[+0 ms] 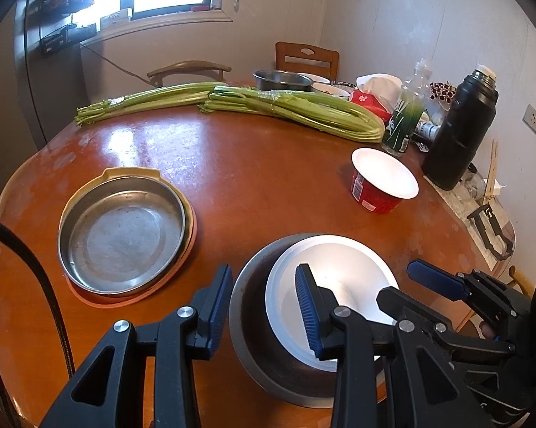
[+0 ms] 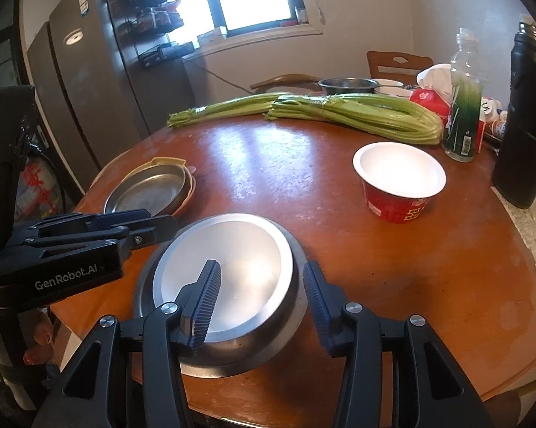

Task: Organize plates and bowls
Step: 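Settle the white bowl down inside the steel bowl and open the left tool, then move the left tool to the white bowl with red printed sides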

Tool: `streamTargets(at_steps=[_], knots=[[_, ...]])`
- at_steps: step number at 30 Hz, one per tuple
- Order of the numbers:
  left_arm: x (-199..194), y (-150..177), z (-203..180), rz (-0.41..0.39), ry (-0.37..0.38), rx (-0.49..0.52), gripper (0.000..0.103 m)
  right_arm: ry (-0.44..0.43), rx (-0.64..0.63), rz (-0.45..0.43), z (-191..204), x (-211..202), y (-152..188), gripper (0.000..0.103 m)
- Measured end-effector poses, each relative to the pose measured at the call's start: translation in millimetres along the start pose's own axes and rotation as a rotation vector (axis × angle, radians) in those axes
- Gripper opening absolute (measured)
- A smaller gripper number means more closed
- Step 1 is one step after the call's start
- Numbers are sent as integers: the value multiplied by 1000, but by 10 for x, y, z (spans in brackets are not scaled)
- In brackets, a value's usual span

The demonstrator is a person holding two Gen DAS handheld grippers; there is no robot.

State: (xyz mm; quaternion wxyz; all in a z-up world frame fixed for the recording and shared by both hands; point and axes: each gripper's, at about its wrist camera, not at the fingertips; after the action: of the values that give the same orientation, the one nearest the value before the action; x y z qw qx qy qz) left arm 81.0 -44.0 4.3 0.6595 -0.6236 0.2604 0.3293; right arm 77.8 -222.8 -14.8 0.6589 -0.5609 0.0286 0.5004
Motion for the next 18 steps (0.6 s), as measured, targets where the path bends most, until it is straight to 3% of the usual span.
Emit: streamTargets(at_steps=[18], knots=[[-51,-174,-141,-36,16,33,39,-10,-9,-22,-30,-86,-122,50]])
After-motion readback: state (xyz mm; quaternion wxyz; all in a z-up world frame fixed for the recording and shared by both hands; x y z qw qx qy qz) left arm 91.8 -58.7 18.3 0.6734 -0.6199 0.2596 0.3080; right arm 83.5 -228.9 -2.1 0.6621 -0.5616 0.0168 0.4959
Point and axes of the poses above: each gripper's, at about its wrist camera, not at the fingertips, and x roughly the way its jaws point, z to its left, y to its underside, and after that the axes turned 15 degrees about -y, right-handed
